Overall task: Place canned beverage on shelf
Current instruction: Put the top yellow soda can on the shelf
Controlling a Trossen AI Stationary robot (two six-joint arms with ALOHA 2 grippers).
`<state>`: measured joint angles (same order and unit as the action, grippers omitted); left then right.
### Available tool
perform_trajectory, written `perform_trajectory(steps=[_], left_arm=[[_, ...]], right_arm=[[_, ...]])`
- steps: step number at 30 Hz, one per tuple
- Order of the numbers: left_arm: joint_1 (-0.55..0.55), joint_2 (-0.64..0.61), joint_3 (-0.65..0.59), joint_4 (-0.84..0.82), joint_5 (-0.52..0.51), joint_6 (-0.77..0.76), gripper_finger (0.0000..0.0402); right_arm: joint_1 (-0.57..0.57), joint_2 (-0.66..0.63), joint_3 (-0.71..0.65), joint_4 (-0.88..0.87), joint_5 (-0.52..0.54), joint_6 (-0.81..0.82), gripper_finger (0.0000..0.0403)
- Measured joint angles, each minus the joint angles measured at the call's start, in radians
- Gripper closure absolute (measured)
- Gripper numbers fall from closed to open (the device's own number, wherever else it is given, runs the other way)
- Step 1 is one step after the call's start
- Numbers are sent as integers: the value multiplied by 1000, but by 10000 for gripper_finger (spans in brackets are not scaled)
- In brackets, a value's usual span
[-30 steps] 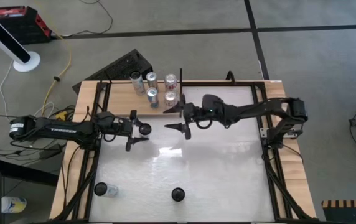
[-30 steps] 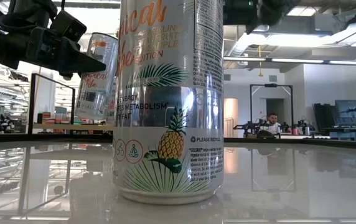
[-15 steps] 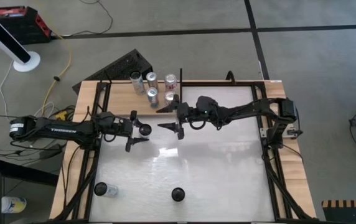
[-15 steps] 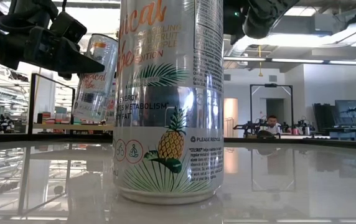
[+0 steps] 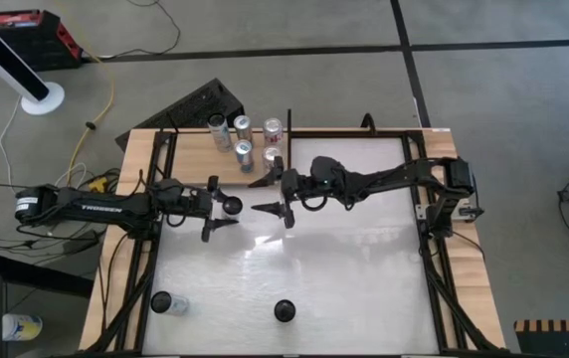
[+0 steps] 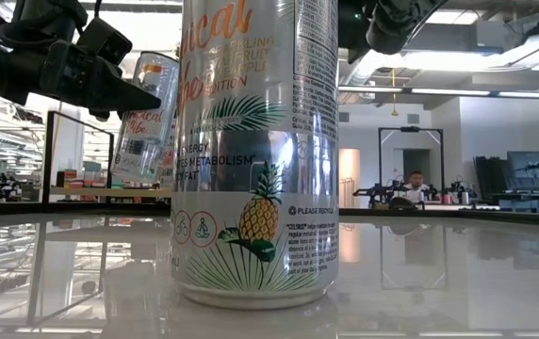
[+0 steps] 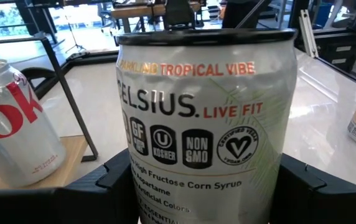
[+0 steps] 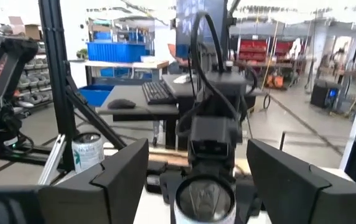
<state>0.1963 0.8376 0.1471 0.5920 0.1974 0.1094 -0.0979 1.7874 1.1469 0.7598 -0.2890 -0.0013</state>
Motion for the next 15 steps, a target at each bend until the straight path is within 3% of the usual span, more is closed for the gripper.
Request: perform_trajectory(steps=[5,11,15], left_arm=[[0,0,0,1,-1,-4,172],[0,0,7,6,-5,-6,172],[0,0,26,7,-5,-9,172]], right_arm=[[-2,0,0,-55,8,10,79],[29,0,40,-138,99,-8,10],[41,0,45,-174,108,-57,19]])
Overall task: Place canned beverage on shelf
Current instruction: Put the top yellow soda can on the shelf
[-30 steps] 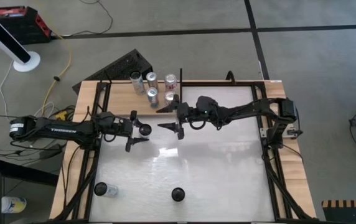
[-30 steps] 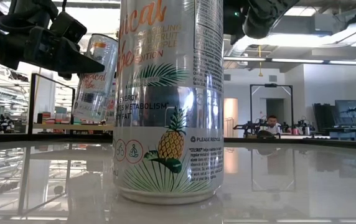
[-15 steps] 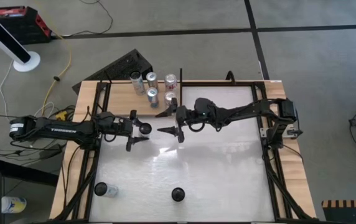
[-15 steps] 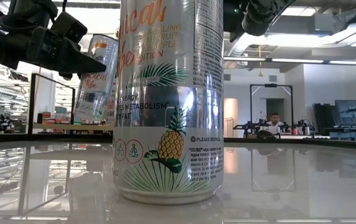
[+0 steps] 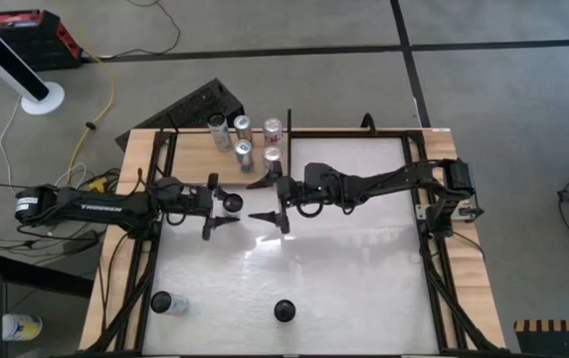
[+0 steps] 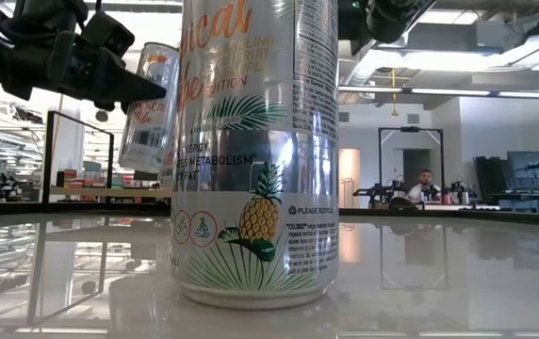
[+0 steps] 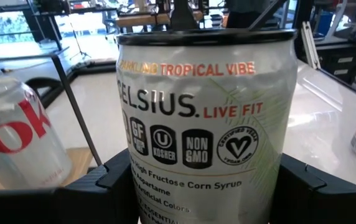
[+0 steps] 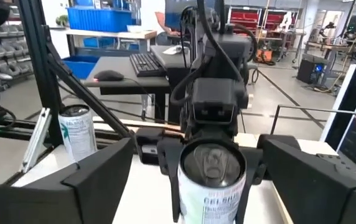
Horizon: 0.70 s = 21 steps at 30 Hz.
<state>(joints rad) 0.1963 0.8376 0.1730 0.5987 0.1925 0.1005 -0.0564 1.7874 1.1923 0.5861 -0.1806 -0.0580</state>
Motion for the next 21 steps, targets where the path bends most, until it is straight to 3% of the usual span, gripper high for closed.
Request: perform_trajectory(steps=[6,13,21], left_arm=[[0,0,24,-1,4,10,172],[0,0,62,-5,-24,30,172],[4,0,68,-56,-48,38,172]], right_arm=[[0,1,0,1,99,-2,8],[0,146,85,29,105,-17,7],[3,181,159,-13,125,-78,11]])
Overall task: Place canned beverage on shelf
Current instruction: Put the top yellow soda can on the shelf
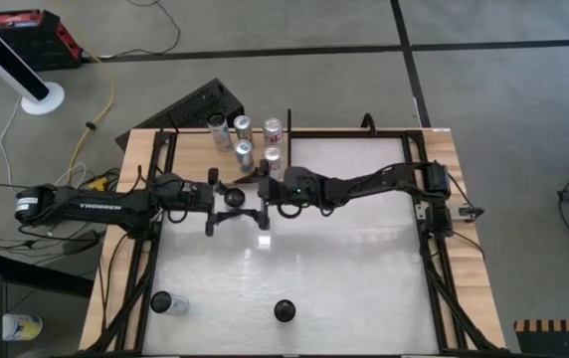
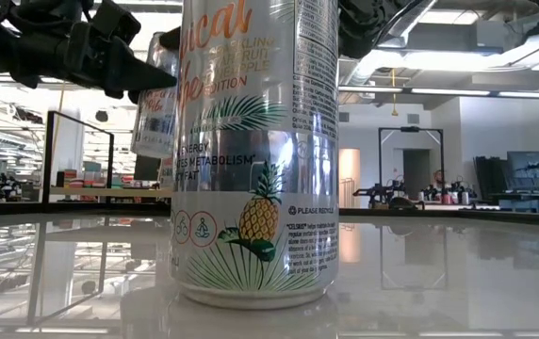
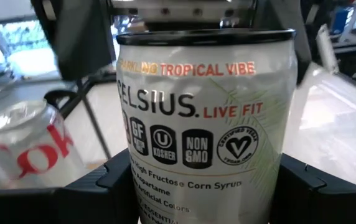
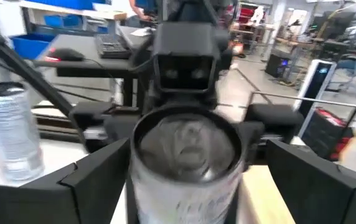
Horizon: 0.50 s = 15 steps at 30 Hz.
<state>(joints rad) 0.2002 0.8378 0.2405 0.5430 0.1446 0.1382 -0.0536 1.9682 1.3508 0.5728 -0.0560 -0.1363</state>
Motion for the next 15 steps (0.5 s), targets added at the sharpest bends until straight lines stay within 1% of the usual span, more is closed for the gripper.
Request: perform_trajectory(steps=[9,15], left_arm=[[0,0,0,6,-73,19,172],[0,0,0,39,-105,13,172]], right_arm=[[-7,0,5,1,6,-2,31],[-21,0,5,1,6,35,44]])
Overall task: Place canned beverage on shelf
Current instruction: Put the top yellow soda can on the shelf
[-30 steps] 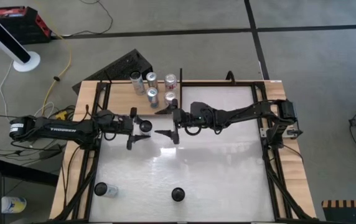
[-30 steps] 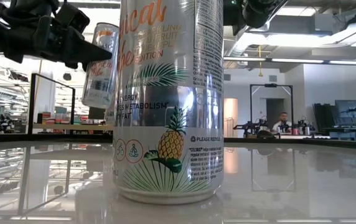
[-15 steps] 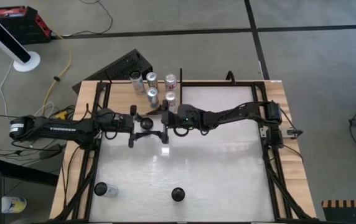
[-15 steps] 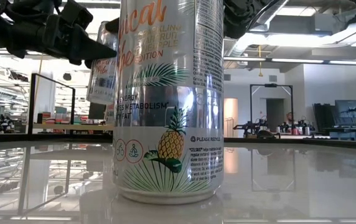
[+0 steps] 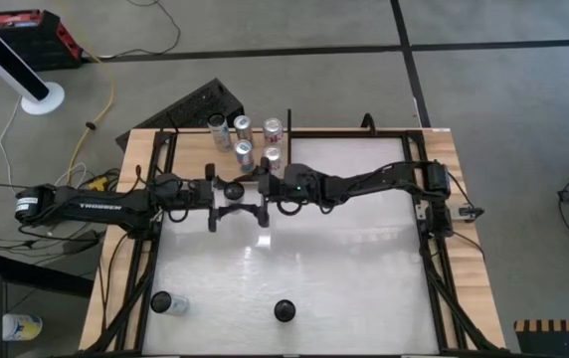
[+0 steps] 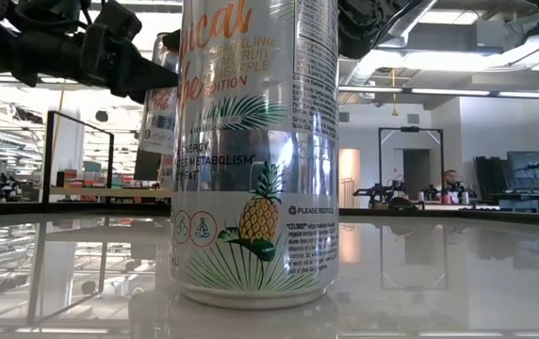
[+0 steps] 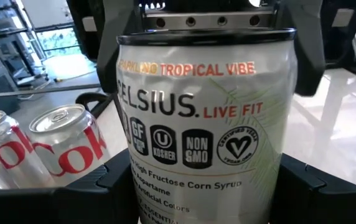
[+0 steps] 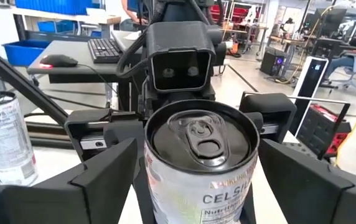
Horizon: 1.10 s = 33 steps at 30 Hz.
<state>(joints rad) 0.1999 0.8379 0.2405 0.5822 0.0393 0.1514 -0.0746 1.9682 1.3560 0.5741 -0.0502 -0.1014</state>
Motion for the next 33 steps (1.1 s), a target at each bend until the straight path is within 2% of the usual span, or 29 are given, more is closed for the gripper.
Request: perform_trajectory(steps=[4,11,16,18,23,25,28,33], left_arm=[[0,0,0,4,-19,-16,172],[0,0,0,4,-19,-41,172],[0,0,0,3,-19,-64,171],[-1,0,0,3,-21,-79,149],[0,-43,1,-5,-25,-112,46],[0,-67,1,-26,-27,-115,24],[2,-90,1,-50,-28,-112,14],[26,-91,1,-96,-24,-111,21]], right_arm=[[-2,0,0,0,1,4,62],[-2,0,0,2,8,16,119],[-1,0,-1,1,8,22,130],[0,0,-1,1,8,25,130],[-8,0,-3,-25,0,20,130],[-13,1,-3,-28,0,27,130],[-20,1,-3,-28,-8,38,130],[-21,1,-3,-25,-45,41,130]])
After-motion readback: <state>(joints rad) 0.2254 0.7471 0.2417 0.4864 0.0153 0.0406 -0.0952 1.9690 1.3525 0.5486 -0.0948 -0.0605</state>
